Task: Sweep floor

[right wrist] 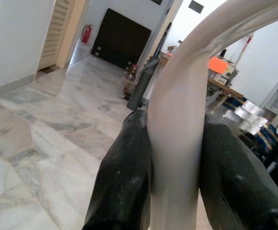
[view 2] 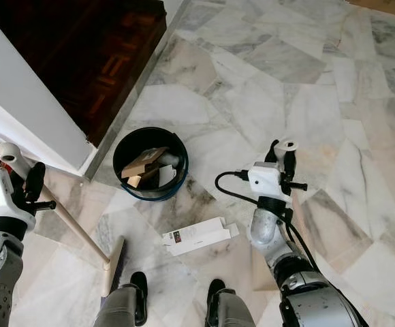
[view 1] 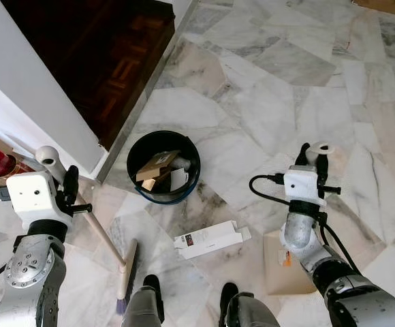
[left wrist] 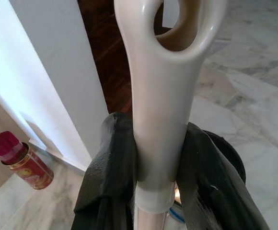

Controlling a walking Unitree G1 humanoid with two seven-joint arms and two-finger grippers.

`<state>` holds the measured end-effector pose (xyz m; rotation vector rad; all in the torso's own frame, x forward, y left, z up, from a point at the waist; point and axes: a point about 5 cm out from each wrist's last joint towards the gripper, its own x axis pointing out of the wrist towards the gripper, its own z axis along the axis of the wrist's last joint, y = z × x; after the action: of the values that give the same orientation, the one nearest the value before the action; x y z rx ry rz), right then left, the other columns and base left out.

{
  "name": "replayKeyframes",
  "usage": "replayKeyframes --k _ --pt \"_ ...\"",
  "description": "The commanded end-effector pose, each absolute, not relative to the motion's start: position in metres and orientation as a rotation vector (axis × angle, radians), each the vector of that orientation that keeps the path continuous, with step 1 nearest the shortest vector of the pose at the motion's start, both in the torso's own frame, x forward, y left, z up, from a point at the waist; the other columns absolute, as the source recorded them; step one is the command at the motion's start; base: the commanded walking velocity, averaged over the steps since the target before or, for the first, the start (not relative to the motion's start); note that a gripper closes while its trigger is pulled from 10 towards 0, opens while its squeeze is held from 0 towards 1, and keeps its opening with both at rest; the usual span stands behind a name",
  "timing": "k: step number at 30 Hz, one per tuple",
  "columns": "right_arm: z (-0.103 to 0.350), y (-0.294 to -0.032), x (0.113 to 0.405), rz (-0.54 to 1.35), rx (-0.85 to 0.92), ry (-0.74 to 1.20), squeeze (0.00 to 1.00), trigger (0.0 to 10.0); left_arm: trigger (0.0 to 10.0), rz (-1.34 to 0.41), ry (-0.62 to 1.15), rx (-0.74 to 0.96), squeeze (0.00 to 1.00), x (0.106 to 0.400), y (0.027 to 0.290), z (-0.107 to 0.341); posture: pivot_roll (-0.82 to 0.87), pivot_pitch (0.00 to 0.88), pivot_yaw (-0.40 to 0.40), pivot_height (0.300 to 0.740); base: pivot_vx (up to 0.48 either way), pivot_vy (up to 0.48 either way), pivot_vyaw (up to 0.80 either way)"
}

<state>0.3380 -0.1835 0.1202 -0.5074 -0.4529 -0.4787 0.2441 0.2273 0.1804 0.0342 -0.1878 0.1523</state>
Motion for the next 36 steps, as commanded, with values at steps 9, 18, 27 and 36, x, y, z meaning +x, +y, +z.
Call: replayKeyframes --k 9,18,27,36 --pt "0.126 -0.17 0.335 -0.452 -0.513 -0.568 0.0 10.0 10.0 0.146 -0.205 0.025 0.0 0.244 0.224 0.183 0.29 0.365 0.012 0.74 0.0 0.0 0.0" --pt "0.103 -0.166 0.325 -0.442 -0.51 -0.475 0.0 10.0 10.0 0.134 -0.199 0.023 0.0 0.243 0.222 0.185 0.31 0.378 0.02 0.74 0.0 0.0 0.0" --pt "0.077 -0.165 0.311 -0.432 -0.535 -0.367 0.0 10.0 10.0 0.065 -0.166 -0.054 0.0 0.245 0.211 0.187 0.33 0.396 0.031 0.74 0.0 0.0 0.0" --pt "0.07 -0.169 0.307 -0.47 -0.525 -0.324 0.0 10.0 10.0 0.012 -0.035 -0.204 0.0 0.252 0.206 0.167 0.32 0.38 0.036 0.74 0.0 0.0 0.0"
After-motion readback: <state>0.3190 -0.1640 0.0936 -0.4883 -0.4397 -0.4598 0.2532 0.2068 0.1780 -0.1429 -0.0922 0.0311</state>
